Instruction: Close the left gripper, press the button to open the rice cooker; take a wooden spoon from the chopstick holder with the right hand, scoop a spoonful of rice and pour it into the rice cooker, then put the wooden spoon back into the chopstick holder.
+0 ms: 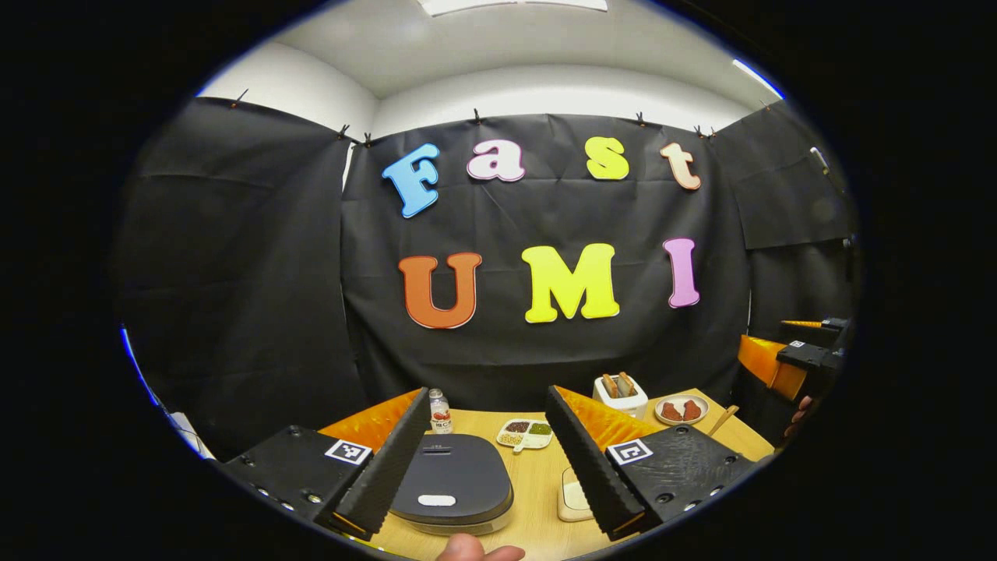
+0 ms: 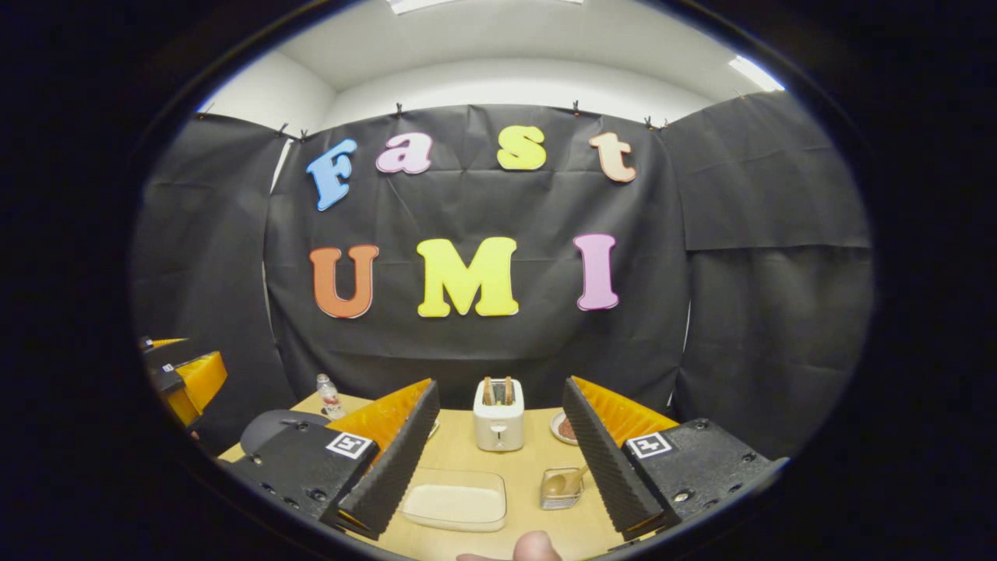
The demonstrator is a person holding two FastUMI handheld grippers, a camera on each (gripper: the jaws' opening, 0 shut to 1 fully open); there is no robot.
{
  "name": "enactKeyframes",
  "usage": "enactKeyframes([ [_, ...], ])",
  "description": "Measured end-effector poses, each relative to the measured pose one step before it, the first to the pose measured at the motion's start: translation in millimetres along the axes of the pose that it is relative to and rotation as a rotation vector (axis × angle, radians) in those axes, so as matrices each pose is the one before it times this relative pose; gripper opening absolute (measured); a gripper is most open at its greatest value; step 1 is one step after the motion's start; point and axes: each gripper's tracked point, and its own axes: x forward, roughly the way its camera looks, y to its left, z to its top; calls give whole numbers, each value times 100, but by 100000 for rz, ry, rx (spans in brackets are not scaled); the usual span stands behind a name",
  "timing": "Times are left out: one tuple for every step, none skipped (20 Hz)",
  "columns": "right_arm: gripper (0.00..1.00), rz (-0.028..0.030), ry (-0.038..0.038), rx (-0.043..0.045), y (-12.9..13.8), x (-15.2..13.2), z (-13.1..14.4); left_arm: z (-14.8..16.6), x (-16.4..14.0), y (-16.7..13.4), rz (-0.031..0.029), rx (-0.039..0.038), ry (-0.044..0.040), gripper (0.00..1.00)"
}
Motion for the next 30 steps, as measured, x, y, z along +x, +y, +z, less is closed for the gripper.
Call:
enactKeyframes([
  [100,-131,173,-109,-67,-81,-92,145,-25,-34,-49,-193,-99,95],
  [100,-64,276,-60,-152,-12,-152,71,60,47,47,-204,-317,95],
  [100,-232,334,-127,-117,73,-155,196,-53,76,-153,-341,-275,95],
  [100,-220,354,-166,-129,-10,-147,-31,14,-114,-177,-116,211,95],
  [100,-235,288,-143,-116,-52,-171,-250,18,31,88,73,774,95],
  [100,-303,455,-135,-257,-60,-152,-229,-8,-43,-43,38,695,95],
  [100,-59,379,-44,-136,-42,-252,-279,155,88,409,43,748,95],
  [100,-4,479,-72,-170,-63,-165,-375,103,-21,333,-37,1428,95],
  [100,348,441,-144,15,50,-137,-473,-66,-14,-599,-185,1760,95],
  [100,-90,309,-399,-63,145,-193,-674,118,-52,-395,-203,2328,95],
  [100,-83,598,-734,-150,-29,-219,-623,139,234,8,-276,2415,95],
  [100,383,394,-353,-3,-47,-208,-757,-1,229,124,-952,2561,94],
  [100,853,132,283,64,-43,-99,-701,133,325,35,-1559,2804,87],
  [100,1102,22,406,187,-26,8,-800,116,218,-245,-1419,2955,95],
  [100,246,54,-99,-235,74,-112,-753,138,496,606,-998,2827,95],
  [100,14,-17,-174,-251,3,-79,-650,229,745,878,-642,2815,92],
  [100,-169,444,-16,-243,-52,-143,-750,344,708,970,-400,3008,90],
  [100,-22,510,218,-171,-46,-180,-813,421,746,1031,-848,3039,85],
  [100,-386,514,105,-264,-22,-222,-809,463,440,137,-1511,2986,79],
  [100,-478,513,73,-344,0,-135,-952,395,573,109,-2055,3731,56],
  [100,-430,529,95,-244,-65,-222,-1166,604,519,-211,-1678,4570,65],
  [100,-458,434,206,-222,-80,-112,-1187,59,411,-466,-1581,4769,38],
  [100,-380,460,73,-206,-131,-231,-968,479,108,-1755,-1376,3880,34],
  [100,-433,386,-72,-224,-44,-174,-888,467,369,-147,-938,3746,33],
  [100,-406,506,-272,-231,-56,-193,-649,560,552,-108,-793,2872,34],
  [100,-320,414,-295,-200,-116,-112,-744,344,258,-726,-427,3026,34],
  [100,-410,226,-253,-204,-157,-174,-496,455,227,-235,-23,2655,35],
  [100,-518,135,-118,-244,-67,3,-293,2328,575,1934,384,1425,35],
  [100,-436,233,-142,-249,-63,-120,-1087,-243,297,330,-898,1560,22],
  [100,-386,246,-184,-166,-50,-62,411,-628,-312,-2288,51,1643,0],
])
